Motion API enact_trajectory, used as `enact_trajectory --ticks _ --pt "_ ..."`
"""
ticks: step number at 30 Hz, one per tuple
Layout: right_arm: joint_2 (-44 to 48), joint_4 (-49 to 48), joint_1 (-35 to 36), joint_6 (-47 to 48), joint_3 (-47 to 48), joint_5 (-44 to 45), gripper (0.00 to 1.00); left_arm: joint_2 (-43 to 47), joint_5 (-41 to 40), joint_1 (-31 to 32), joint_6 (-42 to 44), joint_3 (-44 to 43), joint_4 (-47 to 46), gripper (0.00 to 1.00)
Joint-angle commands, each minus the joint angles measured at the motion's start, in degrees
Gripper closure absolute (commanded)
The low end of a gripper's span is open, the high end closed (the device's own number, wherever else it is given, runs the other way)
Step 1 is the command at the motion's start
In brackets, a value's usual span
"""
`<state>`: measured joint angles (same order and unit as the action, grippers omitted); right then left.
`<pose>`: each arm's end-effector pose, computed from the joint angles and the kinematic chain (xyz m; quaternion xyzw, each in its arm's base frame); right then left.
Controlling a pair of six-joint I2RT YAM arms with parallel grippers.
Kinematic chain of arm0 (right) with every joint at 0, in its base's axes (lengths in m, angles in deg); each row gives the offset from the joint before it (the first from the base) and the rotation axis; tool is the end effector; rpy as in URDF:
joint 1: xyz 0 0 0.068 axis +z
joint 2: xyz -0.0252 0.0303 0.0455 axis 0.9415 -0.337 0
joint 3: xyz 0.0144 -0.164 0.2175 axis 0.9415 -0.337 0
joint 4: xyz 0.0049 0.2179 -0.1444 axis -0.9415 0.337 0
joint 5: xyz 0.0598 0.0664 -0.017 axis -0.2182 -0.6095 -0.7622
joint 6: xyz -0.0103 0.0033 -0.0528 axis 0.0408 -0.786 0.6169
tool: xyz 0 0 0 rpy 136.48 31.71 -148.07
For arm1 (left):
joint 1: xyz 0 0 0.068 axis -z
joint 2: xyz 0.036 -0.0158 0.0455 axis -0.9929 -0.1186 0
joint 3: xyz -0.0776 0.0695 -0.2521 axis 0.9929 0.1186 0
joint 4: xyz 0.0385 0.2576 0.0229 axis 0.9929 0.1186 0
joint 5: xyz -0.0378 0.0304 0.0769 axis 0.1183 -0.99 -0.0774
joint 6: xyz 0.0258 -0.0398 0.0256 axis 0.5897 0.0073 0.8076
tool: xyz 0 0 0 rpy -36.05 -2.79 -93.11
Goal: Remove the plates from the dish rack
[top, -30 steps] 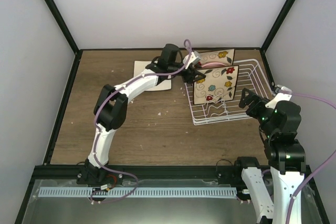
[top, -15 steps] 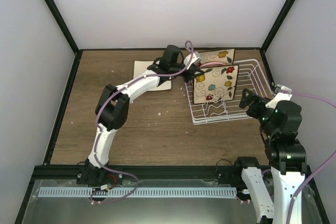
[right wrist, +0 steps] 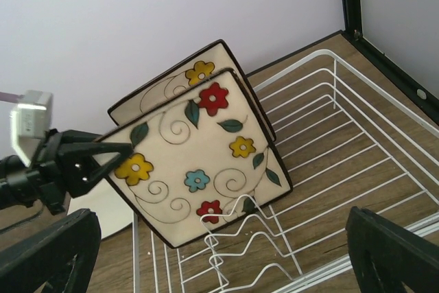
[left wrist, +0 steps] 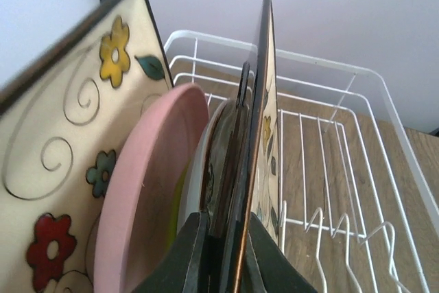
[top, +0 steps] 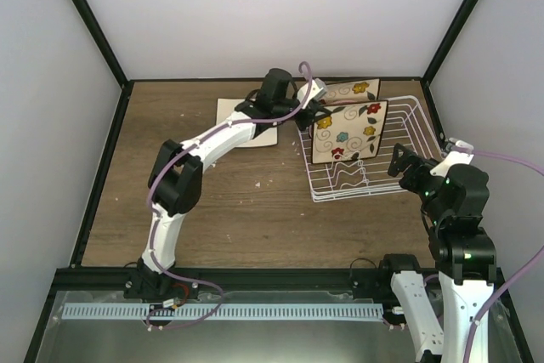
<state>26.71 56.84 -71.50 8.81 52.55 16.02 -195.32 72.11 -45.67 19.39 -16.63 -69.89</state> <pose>0.0734 -0.0005 0.3832 0.1740 0.7896 0.1318 0.5734 0.3901 -0.3262 0.2783 0.4596 0.6693 -0.3875 0.4367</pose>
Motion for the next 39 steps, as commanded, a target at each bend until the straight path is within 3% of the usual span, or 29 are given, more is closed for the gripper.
enact_trajectory --ticks 1,14,22,29,39 --pt "0.75 0.16 0.58 0.33 -0.06 0.07 0.0 9.48 7.25 1.07 -4.42 -3.55 -6.6 0.96" --pt "2.0 0.2 0.57 -1.69 -0.99 -0.65 0.0 13.71 9.02 -0.26 -12.67 -4.68 -10.56 0.96" --pt "2.82 -0.16 0.58 -3.33 -1.08 -0.61 0.0 15.65 7.65 -4.69 -18.28 -4.79 -13.13 0.96" --pt "3.31 -0.85 0.57 -4.03 -1.08 -0.17 0.0 18.59 8.96 -13.06 -30.38 -5.14 -20.24 0.96" --pt "3.34 -2.09 0.57 -5.44 -3.0 -0.33 0.0 23.13 5.72 -34.55 -62.22 3.26 -39.94 0.96"
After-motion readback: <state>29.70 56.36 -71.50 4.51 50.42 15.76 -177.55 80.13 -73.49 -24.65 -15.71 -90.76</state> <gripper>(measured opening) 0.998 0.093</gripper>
